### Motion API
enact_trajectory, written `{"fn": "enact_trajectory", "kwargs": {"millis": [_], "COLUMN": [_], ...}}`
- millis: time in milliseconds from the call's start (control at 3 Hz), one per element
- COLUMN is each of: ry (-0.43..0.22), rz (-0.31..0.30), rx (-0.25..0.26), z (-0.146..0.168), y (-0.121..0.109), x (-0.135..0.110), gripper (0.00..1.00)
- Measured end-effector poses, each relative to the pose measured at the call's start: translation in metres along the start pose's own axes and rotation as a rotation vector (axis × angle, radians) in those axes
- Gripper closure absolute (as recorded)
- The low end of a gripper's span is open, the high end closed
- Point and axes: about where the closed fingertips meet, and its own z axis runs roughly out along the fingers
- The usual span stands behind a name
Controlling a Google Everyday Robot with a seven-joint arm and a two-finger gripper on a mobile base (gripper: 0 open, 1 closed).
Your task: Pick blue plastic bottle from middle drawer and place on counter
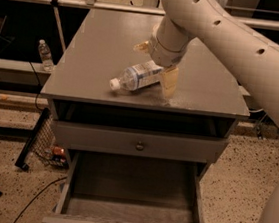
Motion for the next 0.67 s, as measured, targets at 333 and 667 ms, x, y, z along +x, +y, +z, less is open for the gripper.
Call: {"fn": "enact_trajectory", "kwargs": {"millis": [333, 667], "ry": [0.035, 0.063], "rz": [0.033, 0.099], "rx": [0.017, 0.027], "z": [-0.024, -0.044], "y": [0.001, 0.008], "x": [0.02, 0.053], "gripper": [0.0, 0.0]}}
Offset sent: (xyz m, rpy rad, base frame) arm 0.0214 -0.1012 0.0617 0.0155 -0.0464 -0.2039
